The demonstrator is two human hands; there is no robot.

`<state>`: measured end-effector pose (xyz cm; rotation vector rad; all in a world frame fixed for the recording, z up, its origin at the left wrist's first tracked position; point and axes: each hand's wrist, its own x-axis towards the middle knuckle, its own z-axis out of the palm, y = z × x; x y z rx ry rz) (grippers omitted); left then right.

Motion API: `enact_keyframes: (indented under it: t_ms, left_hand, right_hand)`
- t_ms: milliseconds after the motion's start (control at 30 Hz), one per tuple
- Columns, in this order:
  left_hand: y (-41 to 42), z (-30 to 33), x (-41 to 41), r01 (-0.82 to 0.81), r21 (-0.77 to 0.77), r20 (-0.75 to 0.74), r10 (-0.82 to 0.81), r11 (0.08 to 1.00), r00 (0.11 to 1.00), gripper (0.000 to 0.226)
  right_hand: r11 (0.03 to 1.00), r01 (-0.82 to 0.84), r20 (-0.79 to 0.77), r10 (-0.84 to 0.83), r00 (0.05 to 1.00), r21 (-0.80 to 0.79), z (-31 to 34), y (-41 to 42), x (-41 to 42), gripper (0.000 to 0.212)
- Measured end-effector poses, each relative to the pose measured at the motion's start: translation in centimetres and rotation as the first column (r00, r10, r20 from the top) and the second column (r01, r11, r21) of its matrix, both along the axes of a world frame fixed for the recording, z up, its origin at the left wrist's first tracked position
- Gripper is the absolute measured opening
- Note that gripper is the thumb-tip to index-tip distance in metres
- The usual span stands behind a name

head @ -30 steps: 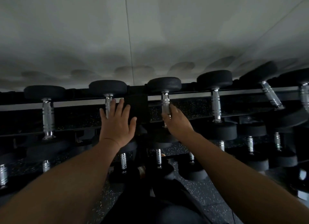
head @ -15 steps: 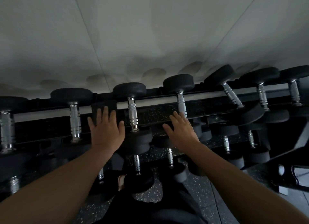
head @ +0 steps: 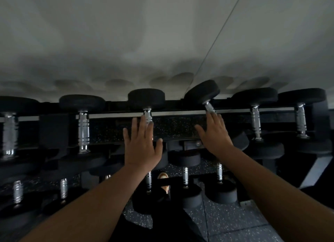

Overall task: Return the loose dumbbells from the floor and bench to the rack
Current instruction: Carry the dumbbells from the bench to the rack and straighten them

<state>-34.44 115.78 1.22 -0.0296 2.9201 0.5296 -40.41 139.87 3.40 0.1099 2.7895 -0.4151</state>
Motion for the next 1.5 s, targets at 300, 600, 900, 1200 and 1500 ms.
enact_keyframes:
  t_ms: [300,600,900,1200,1500]
  left_hand:
    - [4.5,-1.7,-1.5,0.054,-0.097,0.153,-0.038,0.994,0.987,0.068]
    - [3.1,-1.8,-1.7,0.136,-0.137,0.13,-0.118,0.981,0.984,0.065]
    - [3.0,-1.9,-1.5,0.149,-0.141,0.119,-0.133,0.979,0.984,0.063]
    - [3.2,-2.0,-1.6,0.15,-0.131,0.116,-0.136,0.98,0.984,0.063]
    - [3.3,-1.9,-1.6,0.132,-0.137,0.129,-0.114,0.982,0.985,0.064]
  right_hand:
    - [0.976,0.148,0.235,-0.108,0.966,-0.162,-2.2,3.0,-5.7,0.085]
    - [0.914,0.27,0.311,-0.174,0.934,-0.301,-3.8,4.5,-8.8,0.044]
    - [0.88,0.33,0.321,-0.221,0.921,-0.341,-4.9,4.7,-8.9,0.039]
    - [0.843,0.372,0.291,-0.271,0.918,-0.388,-5.1,4.6,-8.1,0.039]
    - [0.64,0.541,0.356,-0.407,0.841,-0.546,-5.0,2.1,-6.0,0.032]
